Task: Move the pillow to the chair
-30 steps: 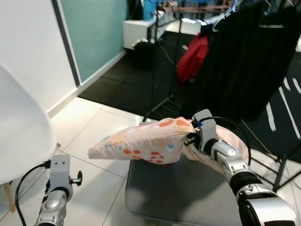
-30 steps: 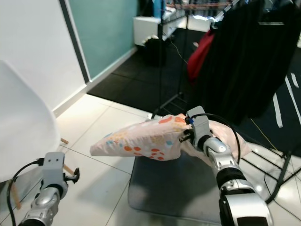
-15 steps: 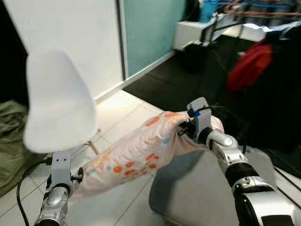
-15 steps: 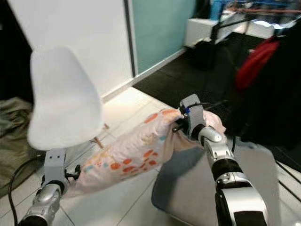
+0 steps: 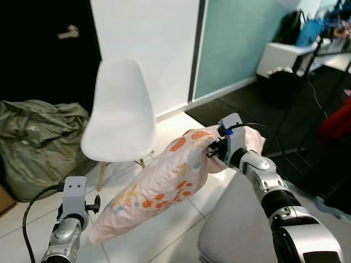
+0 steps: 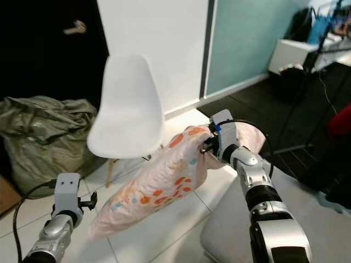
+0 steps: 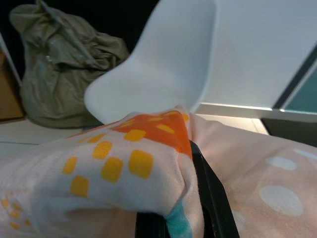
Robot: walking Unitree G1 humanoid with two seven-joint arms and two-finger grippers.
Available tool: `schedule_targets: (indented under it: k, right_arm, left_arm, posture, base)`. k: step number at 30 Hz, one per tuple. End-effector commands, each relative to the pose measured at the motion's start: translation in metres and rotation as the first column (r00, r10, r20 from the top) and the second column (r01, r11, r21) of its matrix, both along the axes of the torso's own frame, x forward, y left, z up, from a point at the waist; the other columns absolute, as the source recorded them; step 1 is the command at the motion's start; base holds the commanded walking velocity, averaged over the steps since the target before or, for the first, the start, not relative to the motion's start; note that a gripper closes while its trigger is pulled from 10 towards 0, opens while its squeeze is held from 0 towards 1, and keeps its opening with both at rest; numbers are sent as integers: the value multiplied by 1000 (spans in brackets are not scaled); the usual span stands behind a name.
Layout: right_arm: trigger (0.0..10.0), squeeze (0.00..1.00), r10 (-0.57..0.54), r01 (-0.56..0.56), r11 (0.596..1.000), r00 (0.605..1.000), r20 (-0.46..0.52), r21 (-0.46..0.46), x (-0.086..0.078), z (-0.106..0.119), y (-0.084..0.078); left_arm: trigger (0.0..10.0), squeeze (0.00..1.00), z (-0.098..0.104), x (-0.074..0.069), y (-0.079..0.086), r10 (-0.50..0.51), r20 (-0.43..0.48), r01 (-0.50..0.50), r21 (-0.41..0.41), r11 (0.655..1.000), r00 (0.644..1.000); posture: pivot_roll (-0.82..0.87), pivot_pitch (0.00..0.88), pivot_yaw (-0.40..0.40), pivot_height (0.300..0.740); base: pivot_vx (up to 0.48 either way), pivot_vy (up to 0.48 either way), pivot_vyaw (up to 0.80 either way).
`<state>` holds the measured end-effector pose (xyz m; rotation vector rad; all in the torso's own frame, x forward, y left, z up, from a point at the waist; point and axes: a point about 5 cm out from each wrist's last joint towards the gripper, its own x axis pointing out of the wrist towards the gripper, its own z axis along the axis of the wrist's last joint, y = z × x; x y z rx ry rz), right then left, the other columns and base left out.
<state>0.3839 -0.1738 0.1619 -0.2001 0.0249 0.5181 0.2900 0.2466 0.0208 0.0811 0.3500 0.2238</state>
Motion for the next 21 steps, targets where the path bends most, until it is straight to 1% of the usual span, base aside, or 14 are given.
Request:
schedule_targets:
  k: [1,9,15,18,21]
  right_arm:
    - [10000,0,-5,3,1000,997,75,24,4,17,2]
    - [10000,0,-40,39,999,997,66,21,3,13,1]
    - [10000,0,-72,71,997,995,75,9,4,14,-2]
    - [10000,0,-133,132,991,989,70,11,6,14,-7]
    - [10000,0,-145,144,989,987,67,12,6,14,-8]
  left_arm:
    - [10000,0,-3,-4,2,1,-10,-1,0,1000,1000]
    - [10000,0,-5,-6,3,12,-11,-12,-12,1000,1000]
    - [10000,0,-5,-7,4,14,-12,-14,-18,1000,1000]
    - [10000,0,-6,-7,3,12,-14,-12,-22,1000,1000]
    - [10000,0,-7,-8,3,12,-19,-13,-23,1000,1000]
  posture:
    - [-182,61,-59,740]
    - [-182,48,-61,740]
    - [-181,47,-63,740]
    - [-186,47,-69,740]
    - [-188,45,-70,740]
  base:
    - [0,0,800]
    - [0,0,800]
    - [0,0,800]
    - [0,0,0]
    - [86,0,0]
